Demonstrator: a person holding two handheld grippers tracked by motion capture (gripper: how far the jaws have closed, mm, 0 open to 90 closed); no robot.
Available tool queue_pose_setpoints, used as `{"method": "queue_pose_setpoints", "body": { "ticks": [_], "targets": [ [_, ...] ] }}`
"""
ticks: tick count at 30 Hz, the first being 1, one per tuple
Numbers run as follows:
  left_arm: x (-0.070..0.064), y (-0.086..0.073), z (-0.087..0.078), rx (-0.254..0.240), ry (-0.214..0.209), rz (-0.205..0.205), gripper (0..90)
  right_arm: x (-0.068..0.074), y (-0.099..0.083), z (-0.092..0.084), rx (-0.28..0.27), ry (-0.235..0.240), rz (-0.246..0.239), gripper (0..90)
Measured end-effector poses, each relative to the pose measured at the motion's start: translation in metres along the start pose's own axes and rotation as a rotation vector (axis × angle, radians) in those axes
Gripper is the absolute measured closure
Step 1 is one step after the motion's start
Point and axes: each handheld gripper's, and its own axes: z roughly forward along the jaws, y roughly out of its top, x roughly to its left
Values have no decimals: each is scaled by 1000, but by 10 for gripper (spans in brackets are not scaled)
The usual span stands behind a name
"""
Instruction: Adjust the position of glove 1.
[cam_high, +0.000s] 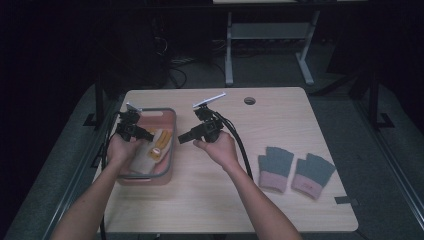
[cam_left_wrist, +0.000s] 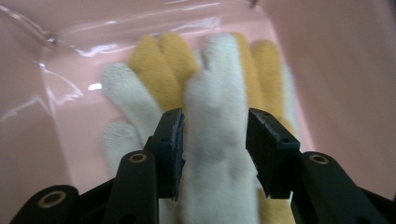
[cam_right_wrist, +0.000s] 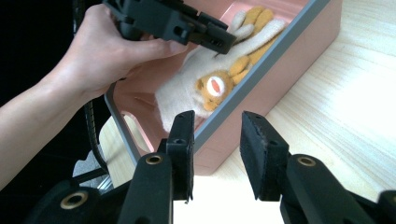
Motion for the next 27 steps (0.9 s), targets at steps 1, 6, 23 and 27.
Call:
{"method": "queue_pose_setpoints", "body": {
  "ticks": [1,6,23,27],
  "targets": [
    [-1,0,2,12,2,-8,621,0,0,0,1,0,4,652],
    [-2,1,2,-3,27,35,849,1,-2,-1,-1,4,1,652],
    [20,-14,-21,-38,117,-73,724,0,-4,-1,2,-5,6,646],
    [20,-16,-25,-69,111,-87,619,-2,-6,-4,2,-9,13,640]
  ]
}}
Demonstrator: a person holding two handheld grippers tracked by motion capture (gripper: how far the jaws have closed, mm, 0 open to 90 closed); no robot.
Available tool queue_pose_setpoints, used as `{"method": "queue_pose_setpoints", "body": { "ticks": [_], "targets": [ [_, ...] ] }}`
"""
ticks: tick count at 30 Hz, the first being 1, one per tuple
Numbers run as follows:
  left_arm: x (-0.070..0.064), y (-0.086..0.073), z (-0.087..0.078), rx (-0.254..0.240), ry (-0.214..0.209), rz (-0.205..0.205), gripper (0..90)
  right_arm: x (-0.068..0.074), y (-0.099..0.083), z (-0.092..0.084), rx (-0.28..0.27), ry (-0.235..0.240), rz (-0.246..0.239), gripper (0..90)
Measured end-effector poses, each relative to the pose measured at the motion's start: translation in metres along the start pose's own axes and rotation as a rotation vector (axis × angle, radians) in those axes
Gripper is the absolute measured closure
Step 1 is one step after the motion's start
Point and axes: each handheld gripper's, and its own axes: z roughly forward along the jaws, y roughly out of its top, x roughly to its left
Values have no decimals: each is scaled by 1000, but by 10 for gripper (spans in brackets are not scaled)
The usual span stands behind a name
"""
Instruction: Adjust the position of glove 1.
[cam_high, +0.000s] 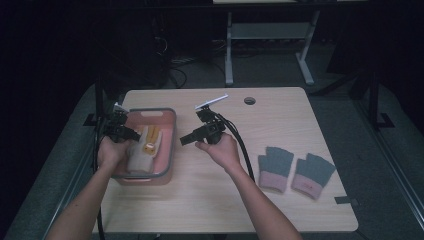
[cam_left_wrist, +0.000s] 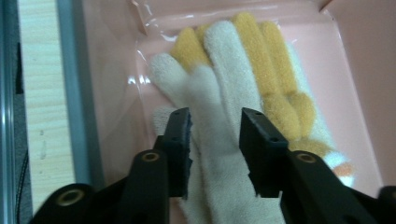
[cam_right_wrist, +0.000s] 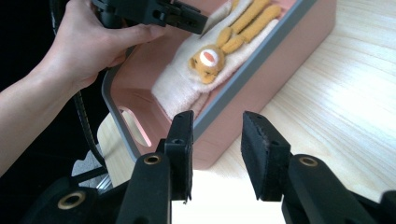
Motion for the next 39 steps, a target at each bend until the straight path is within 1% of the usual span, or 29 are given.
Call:
{"method": "queue_pose_setpoints", "body": {
  "ticks": [2,3,5,7,10,12,13,16,18,20,21,23,27,29,31,35,38,39],
  "targets": [
    [-1,0,-6,-18,-20,8,613,-2,-1,-4,-5,-5,3,636],
    [-2,0,-10,-32,-36,18,613,-3,-3,-6,-7,-6,2,633],
    [-5,-1,-16,-50,-62,24,613,-6,-5,-11,-16,-9,9,626],
    [-10,-1,-22,-62,-89,47,607,-10,-8,-17,-24,-15,17,621],
    [-20,-2,-30,-88,-128,76,606,-14,-13,-26,-37,-24,27,610],
    [-27,-3,-36,-98,-157,82,604,-16,-16,-31,-40,-30,41,604],
    [-30,-3,-38,-107,-169,92,604,-18,-17,-33,-47,-31,42,601],
    [-40,-3,-45,-121,-200,119,603,-23,-22,-41,-58,-36,41,595],
    [-47,-3,-49,-127,-213,137,601,-26,-25,-46,-60,-41,52,591],
    [-53,-3,-52,-129,-237,146,600,-30,-27,-50,-71,-43,50,589],
    [-57,-3,-53,-128,-241,154,597,-31,-29,-52,-73,-43,57,588],
    [-64,-4,-55,-134,-263,160,594,-34,-32,-56,-80,-44,64,581],
    [-79,-4,-57,-140,-292,184,590,-40,-38,-63,-88,-44,80,571],
    [-87,-4,-58,-142,-308,195,587,-43,-41,-67,-99,-46,77,565],
    [-96,-4,-59,-146,-323,216,585,-46,-45,-72,-105,-46,86,563],
    [-113,-4,-61,-151,-351,242,572,-52,-53,-82,-111,-61,92,554],
    [-125,-3,-61,-152,-374,260,565,-56,-60,-92,-126,-69,111,550],
    [-129,-3,-60,-153,-383,263,563,-58,-63,-96,-130,-74,107,549]
  ]
}}
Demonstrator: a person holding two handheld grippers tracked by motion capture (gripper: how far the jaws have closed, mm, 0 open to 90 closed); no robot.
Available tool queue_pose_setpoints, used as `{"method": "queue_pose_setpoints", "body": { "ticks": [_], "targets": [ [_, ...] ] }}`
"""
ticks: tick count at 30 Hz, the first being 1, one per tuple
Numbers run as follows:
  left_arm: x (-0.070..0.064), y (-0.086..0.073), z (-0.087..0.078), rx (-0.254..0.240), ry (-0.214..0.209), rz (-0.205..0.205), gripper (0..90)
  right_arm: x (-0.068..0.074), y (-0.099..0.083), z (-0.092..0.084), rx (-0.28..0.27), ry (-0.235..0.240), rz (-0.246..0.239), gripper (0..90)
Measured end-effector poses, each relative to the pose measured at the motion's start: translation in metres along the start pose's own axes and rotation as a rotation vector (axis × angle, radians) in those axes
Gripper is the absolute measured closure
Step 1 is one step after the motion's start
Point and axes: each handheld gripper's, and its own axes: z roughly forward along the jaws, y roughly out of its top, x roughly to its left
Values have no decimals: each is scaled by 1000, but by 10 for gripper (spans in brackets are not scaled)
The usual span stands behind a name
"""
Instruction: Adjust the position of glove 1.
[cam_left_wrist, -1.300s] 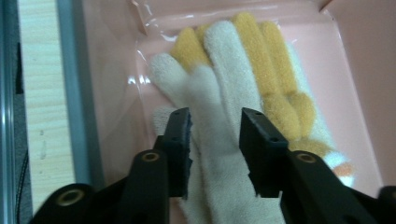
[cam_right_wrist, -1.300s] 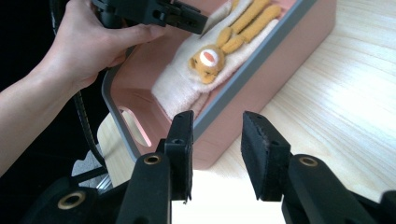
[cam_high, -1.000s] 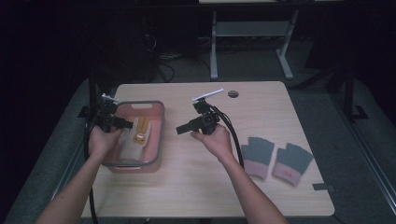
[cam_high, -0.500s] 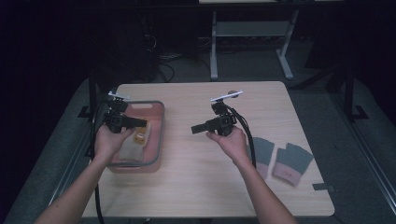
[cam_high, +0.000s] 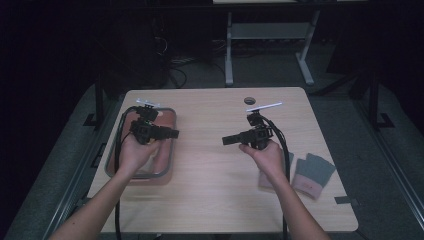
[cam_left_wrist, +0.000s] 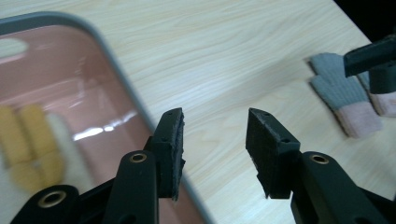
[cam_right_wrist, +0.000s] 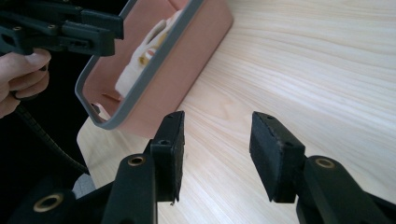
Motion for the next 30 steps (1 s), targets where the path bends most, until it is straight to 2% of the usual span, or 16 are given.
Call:
{"method": "queue_pose_setpoints", "body": {
  "ticks": [2,7,16,22,27,30],
  "targets": [
    [-5,1,4,3,-24,-4,554,-4,-4,-7,-2,-11,7,544],
    [-19,4,13,3,-54,19,537,-13,-12,-24,-22,-42,17,534],
    [-40,6,29,19,-84,62,504,-31,-28,-53,-41,-99,38,519],
    [-49,8,39,29,-99,68,484,-42,-42,-65,-49,-125,62,509],
    [-54,8,42,31,-110,84,462,-48,-51,-70,-46,-154,67,493],
    [-57,8,46,36,-113,89,453,-53,-56,-74,-62,-160,65,487]
  ]
}}
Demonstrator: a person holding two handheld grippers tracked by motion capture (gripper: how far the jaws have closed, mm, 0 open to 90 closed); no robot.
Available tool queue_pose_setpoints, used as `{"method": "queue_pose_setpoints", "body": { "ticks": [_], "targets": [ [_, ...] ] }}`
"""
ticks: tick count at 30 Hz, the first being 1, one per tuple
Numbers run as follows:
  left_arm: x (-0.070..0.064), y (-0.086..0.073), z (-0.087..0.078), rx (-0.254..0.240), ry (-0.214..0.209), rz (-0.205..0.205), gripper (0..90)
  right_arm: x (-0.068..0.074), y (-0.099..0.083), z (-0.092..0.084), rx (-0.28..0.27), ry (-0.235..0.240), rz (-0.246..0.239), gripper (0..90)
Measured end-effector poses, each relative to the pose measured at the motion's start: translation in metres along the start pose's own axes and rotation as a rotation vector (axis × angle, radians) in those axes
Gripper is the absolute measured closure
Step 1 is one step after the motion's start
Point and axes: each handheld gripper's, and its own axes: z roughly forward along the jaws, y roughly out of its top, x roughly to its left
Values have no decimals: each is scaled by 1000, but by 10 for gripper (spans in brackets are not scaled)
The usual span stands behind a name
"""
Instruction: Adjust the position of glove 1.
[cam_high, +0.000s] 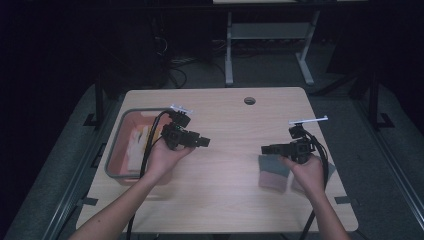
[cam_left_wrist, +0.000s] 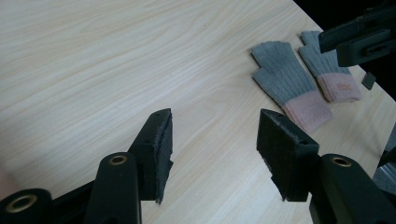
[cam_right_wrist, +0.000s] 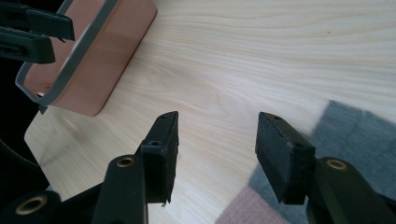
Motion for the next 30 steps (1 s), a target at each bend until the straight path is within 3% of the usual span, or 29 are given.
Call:
{"method": "queue_pose_setpoints", "body": {
  "ticks": [14,23,30],
  "targets": [
    [-18,2,19,25,-34,41,429,-18,-21,-19,-16,-43,4,473],
    [-25,4,30,22,-62,38,418,-36,-37,-31,-34,-81,26,471],
    [-37,3,42,23,-87,52,402,-42,-45,-37,-50,-98,31,468]
  ]
}}
